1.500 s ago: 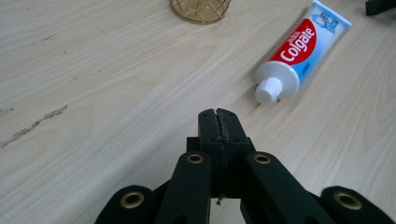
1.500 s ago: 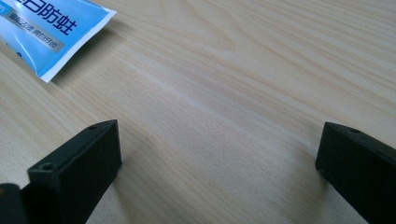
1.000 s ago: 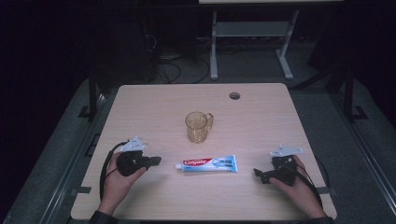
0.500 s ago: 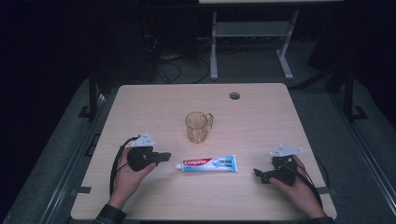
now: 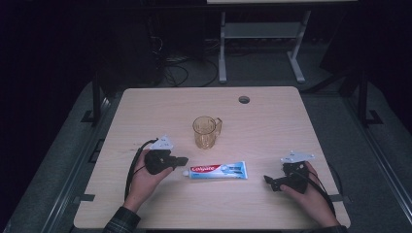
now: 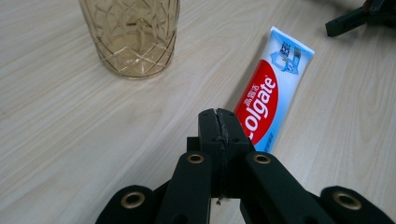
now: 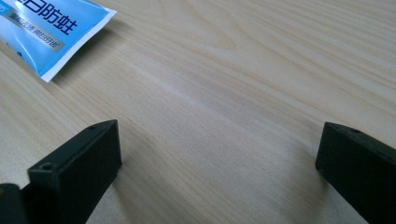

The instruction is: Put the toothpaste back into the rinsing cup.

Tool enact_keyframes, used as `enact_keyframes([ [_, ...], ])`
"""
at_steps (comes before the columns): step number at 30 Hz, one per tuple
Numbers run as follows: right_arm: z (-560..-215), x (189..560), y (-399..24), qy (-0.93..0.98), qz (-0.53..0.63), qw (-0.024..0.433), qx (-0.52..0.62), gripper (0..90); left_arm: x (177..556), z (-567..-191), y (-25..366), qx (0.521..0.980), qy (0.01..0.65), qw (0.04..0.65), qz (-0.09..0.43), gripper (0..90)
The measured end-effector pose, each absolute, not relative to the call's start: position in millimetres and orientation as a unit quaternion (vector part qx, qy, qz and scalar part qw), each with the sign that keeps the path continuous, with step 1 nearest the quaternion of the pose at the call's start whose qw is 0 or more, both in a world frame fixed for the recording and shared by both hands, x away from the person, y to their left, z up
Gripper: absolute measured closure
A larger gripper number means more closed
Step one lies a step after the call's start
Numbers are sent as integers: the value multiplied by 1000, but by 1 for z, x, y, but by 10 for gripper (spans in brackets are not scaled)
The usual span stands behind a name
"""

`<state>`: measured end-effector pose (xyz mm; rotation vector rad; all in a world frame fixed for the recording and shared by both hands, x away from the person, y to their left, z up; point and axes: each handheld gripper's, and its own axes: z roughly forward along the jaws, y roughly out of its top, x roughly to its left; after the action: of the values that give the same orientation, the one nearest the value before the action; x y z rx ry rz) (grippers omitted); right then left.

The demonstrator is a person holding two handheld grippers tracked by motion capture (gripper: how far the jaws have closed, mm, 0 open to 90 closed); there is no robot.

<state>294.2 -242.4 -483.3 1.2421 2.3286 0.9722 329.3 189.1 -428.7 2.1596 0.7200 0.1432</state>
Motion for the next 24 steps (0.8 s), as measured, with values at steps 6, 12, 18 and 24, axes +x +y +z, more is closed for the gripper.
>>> enact_keyframes([
  [6, -483, 294, -242, 817, 341, 164, 435, 0, 337, -435, 174, 866, 275, 416, 49, 900],
  [12, -483, 294, -242, 817, 341, 164, 435, 0, 342, -447, 160, 872, 269, 408, 37, 900],
  [18, -483, 294, -242, 817, 341, 164, 435, 0, 344, -454, 157, 878, 267, 396, 37, 900],
  [24, -483, 294, -242, 817, 341, 163, 435, 0, 342, -457, 154, 882, 260, 393, 26, 900],
])
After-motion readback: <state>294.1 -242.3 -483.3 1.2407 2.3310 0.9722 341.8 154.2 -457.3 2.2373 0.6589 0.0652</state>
